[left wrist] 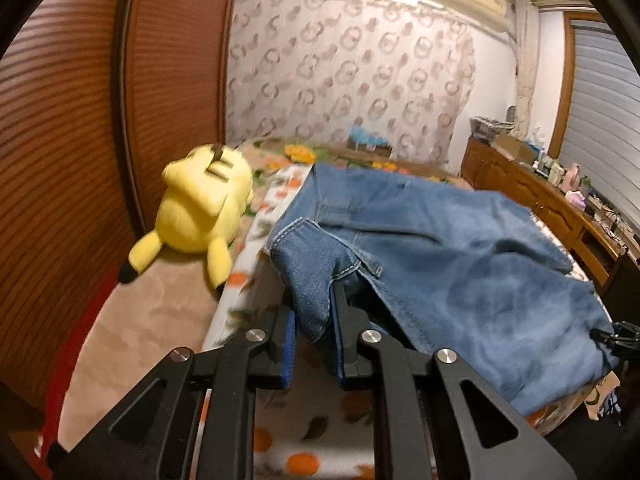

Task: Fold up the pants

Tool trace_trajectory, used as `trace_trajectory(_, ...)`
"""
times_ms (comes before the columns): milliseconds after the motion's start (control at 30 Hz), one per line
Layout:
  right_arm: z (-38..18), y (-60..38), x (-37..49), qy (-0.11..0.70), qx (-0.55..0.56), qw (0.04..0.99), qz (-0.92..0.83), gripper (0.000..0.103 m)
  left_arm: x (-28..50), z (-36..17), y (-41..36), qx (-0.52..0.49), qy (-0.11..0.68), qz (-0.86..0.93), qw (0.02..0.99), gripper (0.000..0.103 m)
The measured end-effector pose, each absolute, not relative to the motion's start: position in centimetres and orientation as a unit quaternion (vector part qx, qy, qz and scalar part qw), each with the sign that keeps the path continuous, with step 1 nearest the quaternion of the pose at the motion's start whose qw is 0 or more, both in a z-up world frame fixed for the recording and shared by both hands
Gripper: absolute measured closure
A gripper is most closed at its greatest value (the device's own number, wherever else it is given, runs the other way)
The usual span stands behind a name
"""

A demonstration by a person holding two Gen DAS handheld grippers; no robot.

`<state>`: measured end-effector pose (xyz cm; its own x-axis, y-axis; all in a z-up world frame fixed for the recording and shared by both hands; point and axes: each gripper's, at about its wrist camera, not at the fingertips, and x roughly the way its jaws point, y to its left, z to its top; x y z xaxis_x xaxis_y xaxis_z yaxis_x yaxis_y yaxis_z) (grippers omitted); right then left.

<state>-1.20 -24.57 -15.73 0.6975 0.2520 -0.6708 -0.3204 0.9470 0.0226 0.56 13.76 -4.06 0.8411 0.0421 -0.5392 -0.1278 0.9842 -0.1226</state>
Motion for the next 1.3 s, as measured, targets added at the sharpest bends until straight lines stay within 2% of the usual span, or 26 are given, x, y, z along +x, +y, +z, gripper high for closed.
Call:
trace_trajectory(33, -15.7, -24.6, -1.1, 0.357, -0.047, 0.92, 0.159, 0.056, 0.7, -3.7, 13.5, -0.074, 0.275, 0.042, 0.958, 0.087)
trace_trajectory(100, -15.6, -24.6, -0.9, 0.358, -0.04, 0.918, 0.168, 0.075, 1.2, -3.0, 13.1, -0.066, 0.269, 0.037, 0.96, 0.088)
trace_trajectory(200, -14.8, -24.4, -0.8, 0.351, -0.042, 0.918, 0.178, 0.088, 2.0, -1.9, 12.5, -0.056, 0.258, 0.031, 0.964, 0.088)
trace_trajectory(600, -7.7, -24.5, 2.4, 0.262, -0.07, 0.945, 0.182, 0.093, 7.2, 2.2, 11.1, -0.031, 0.224, 0.02, 0.974, 0.088)
trace_trajectory(867, -10.4, -22.6, 6.8, 0.299, -0.076, 0.934, 0.182, 0.093, 10.3, 0.9, 9.3, -0.017, 0.247, 0.007, 0.969, 0.088)
trace_trajectory(933, -10.8, -22.6, 7.4, 0.311, -0.071, 0.93, 0.181, 0.09, 10.3, 0.6, 9.0, -0.016, 0.251, 0.006, 0.968, 0.088)
trace_trajectory(1067, -10.5, -23.6, 6.6, 0.316, -0.057, 0.93, 0.179, 0.057, 10.0, 0.4, 8.7, -0.017, 0.254, 0.003, 0.967, 0.088)
trace_trajectory(1167, -9.3, -24.6, 5.6, 0.306, -0.045, 0.935, 0.171, 0.051, 9.9, 0.4, 8.6, -0.019, 0.254, 0.003, 0.967, 0.088)
trace_trajectory(1300, -9.4, -26.8, 2.2, 0.305, -0.032, 0.938, 0.163, 0.05, 9.8, 0.3, 8.6, -0.017, 0.254, 0.003, 0.967, 0.088)
